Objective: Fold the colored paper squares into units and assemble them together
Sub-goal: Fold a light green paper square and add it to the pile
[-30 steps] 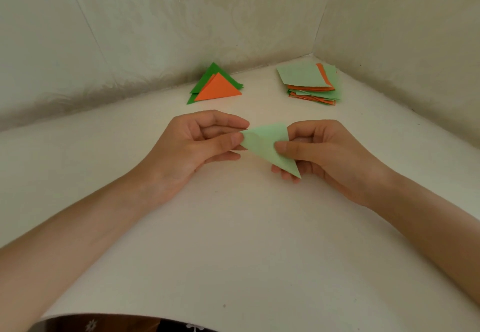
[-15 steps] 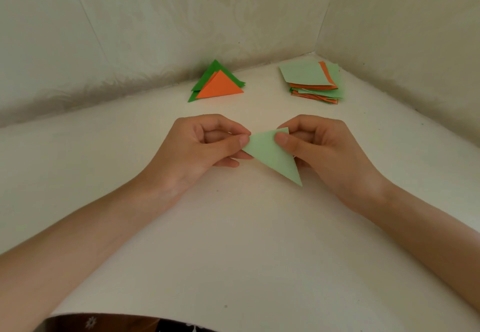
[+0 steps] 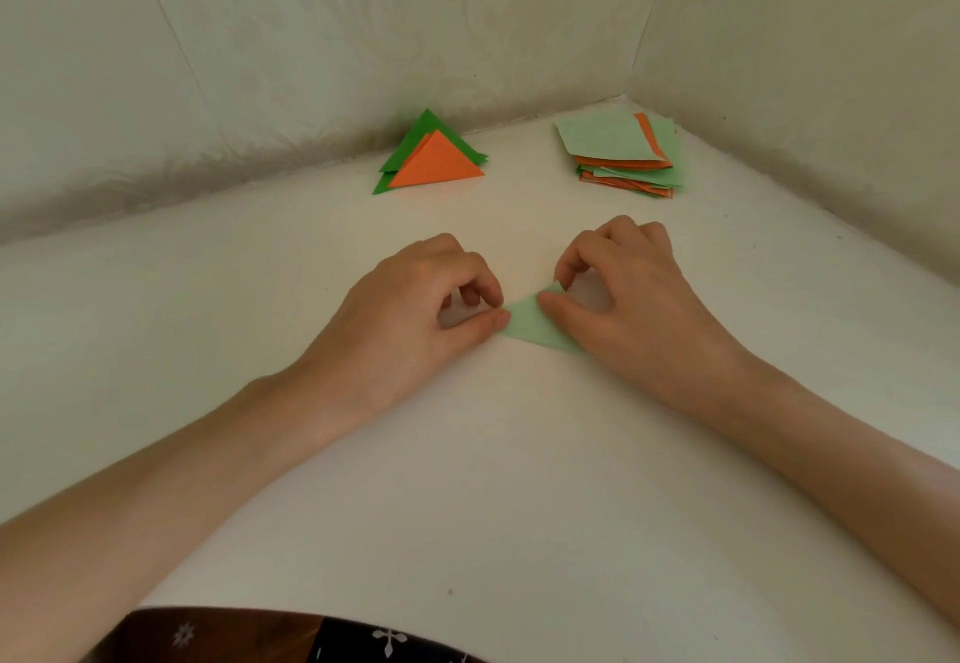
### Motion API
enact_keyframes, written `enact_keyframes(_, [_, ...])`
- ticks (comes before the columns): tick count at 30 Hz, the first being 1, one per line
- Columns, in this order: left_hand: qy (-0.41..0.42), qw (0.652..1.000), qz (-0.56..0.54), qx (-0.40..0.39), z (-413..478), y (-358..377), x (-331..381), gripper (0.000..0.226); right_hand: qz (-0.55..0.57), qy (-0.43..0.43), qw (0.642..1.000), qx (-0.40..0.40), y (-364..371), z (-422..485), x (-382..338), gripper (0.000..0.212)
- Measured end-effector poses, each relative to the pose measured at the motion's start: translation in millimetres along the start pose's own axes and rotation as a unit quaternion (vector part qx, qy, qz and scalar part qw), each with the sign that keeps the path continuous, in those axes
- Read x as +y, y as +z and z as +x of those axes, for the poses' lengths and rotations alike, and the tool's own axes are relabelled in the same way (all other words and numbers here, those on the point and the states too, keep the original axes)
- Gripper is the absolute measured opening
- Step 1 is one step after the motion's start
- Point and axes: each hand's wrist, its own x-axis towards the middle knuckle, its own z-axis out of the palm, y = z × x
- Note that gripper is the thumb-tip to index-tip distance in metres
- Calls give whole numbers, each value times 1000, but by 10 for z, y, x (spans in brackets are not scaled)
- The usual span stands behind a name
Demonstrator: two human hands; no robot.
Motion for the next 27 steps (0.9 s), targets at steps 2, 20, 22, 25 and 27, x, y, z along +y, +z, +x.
enact_keyframes(2, [40, 999, 23, -9, -2, 11, -26, 11, 17, -19, 1000, 16, -19, 1, 27, 20])
enact_keyframes(20, [240, 921, 296, -85, -196, -212, 0, 43, -148, -304, 941, 19, -302, -453, 309, 49])
enact_keyframes(22, [246, 920, 294, -82, -194, -212, -10, 42, -134, -294, 946, 41, -349, -477, 269, 44])
enact_keyframes(25, [257, 916, 299, -77, -168, -210, 14, 41, -115, -269, 955, 44, -252, -438, 116, 49])
enact_keyframes(27, [259, 912, 307, -81, -144, -216, 40, 41, -130, -266, 955, 20, -128, -408, 51, 53])
